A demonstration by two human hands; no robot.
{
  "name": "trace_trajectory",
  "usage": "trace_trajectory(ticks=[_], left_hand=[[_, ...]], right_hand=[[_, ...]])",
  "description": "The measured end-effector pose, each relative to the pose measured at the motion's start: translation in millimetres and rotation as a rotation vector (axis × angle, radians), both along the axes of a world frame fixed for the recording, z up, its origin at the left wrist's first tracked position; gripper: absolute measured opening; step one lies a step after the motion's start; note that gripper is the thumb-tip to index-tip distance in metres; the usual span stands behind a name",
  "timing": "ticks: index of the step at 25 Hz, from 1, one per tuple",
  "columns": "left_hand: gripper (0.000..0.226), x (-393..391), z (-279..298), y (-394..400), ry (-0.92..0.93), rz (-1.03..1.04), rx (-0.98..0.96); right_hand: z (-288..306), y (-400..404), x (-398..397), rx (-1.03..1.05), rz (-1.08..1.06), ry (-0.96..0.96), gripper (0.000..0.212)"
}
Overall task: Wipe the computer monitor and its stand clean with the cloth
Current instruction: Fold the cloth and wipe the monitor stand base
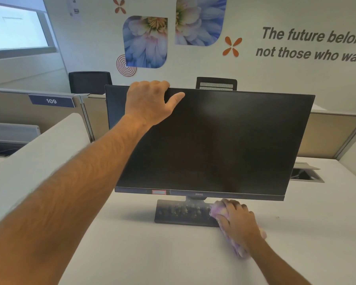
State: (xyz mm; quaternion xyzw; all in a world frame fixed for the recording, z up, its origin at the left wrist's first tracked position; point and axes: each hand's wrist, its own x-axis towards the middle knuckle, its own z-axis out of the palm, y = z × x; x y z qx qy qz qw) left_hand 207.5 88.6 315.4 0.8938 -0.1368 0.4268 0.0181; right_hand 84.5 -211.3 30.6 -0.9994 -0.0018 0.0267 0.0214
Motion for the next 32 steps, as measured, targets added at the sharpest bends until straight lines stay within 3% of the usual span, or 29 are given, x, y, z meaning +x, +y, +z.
trace_trajectory(ticks=[1, 5, 6, 9, 10, 16, 20, 21, 25, 26, 28, 30, 32], left_hand=[[0.071, -0.3, 0.0, -0.8, 0.001, 0.004, -0.007], [0.072, -0.2, -0.6, -4.3, 0.002, 0.015, -0.026], [0.072, -0.3, -1.0, -4.3, 0.0, 0.018, -0.028], [0.072, 0.3, -3.0, -4.5, -0.009, 0.036, -0.026], [0.071, 0.5, -3.3, -5.1, -0.011, 0.037, -0.027], [0.07, 2.8, -5.3, -5.9, -0.018, 0.039, -0.036], [0.069, 2.5, -5.6, -5.4, -0.019, 0.039, -0.032], [0.069, 2.5, -5.8, -5.4, -0.023, 0.037, -0.033], [0.069, 3.4, -6.6, -5.2, -0.022, 0.027, -0.041], [0.069, 3.4, -6.7, -4.8, -0.02, 0.027, -0.038], [0.068, 3.0, -7.0, -3.9, -0.018, 0.03, -0.035], [0.068, 2.3, -7.2, -4.3, -0.021, 0.036, -0.032], [0.068, 2.8, -7.2, -5.1, -0.022, 0.043, -0.027]], right_hand=[[1.6, 2.6, 1.4, -0.003, -0.036, 0.005, 0.061], [-2.8, 15.6, -1.9, 0.036, 0.375, 0.032, 0.063], [-1.1, 17.3, -0.3, 0.086, 0.335, 0.045, 0.062], [-0.4, 16.7, 14.6, 0.255, -0.175, 0.016, 0.07], [-1.7, 19.1, 15.4, 0.267, -0.254, 0.014, 0.076], [-4.5, 31.8, 8.8, 0.209, 0.187, 0.12, 0.069], [2.3, 27.9, 9.9, 0.222, -0.249, -0.04, 0.058], [1.7, 31.2, 7.8, 0.18, -0.25, -0.031, 0.056], [-5.6, 39.0, 1.5, 0.145, 0.173, 0.068, 0.066], [-4.9, 37.0, 2.0, 0.129, 0.179, 0.052, 0.065], [-1.2, 31.7, 5.0, 0.115, -0.067, -0.114, 0.05], [4.4, 29.4, 1.5, 0.119, -0.365, -0.118, 0.049], [1.5, 32.1, -1.8, 0.112, -0.315, -0.073, 0.054]])
